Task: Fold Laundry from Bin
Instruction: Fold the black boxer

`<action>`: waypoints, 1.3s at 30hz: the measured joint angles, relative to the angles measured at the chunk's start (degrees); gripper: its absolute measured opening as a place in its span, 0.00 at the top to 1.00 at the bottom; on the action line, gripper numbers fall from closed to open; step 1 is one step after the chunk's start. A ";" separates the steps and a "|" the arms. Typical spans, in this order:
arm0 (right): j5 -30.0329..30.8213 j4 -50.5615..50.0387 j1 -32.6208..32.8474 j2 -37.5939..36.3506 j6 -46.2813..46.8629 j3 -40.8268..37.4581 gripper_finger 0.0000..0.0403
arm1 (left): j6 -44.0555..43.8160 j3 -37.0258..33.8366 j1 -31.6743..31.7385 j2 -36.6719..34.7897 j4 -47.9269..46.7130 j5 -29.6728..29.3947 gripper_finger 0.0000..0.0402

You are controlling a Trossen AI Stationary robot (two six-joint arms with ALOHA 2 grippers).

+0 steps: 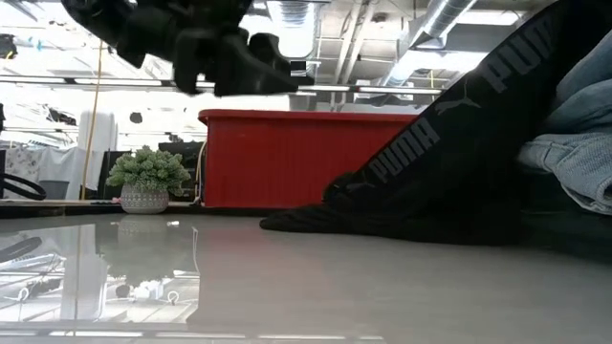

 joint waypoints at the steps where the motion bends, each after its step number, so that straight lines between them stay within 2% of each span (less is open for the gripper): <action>1: -0.04 -0.06 -0.05 0.00 -0.03 0.00 0.96 | 1.86 0.08 -0.08 0.83 -0.56 0.88 0.31; 5: -0.19 -0.20 -0.40 0.00 -0.03 0.00 0.96 | 8.04 3.19 -0.09 5.53 -1.90 4.87 0.31; 8: -0.52 -0.15 -0.40 0.00 -0.01 0.00 0.96 | 12.13 6.70 -0.09 10.07 -2.49 4.29 0.31; 18: -1.40 -0.60 -0.40 -0.02 0.38 0.00 0.96 | 13.64 17.52 -0.17 20.50 -7.56 4.89 0.31; 21: -1.40 -0.68 -0.40 -0.02 0.52 0.00 0.96 | 13.73 17.86 0.29 21.34 -8.71 3.44 0.31; 23: -1.42 -0.85 -0.40 -0.02 0.54 0.00 0.96 | 14.41 18.59 0.82 22.83 -7.41 5.53 0.31; 25: -1.42 -0.87 -0.40 -0.02 0.58 0.00 0.96 | 15.41 18.33 0.92 23.36 -9.94 6.00 0.31; 32: -1.42 -0.88 -0.40 -0.02 1.04 0.00 0.96 | 21.10 19.22 1.21 29.07 -4.95 1.93 0.31; 36: -1.42 -0.55 -0.42 -0.02 1.05 0.00 0.96 | 22.62 22.14 1.90 32.91 -6.83 -5.45 0.31; 39: -1.47 -0.36 -0.42 -0.02 0.65 0.00 0.96 | 23.56 26.02 2.74 34.21 -10.31 -7.80 0.34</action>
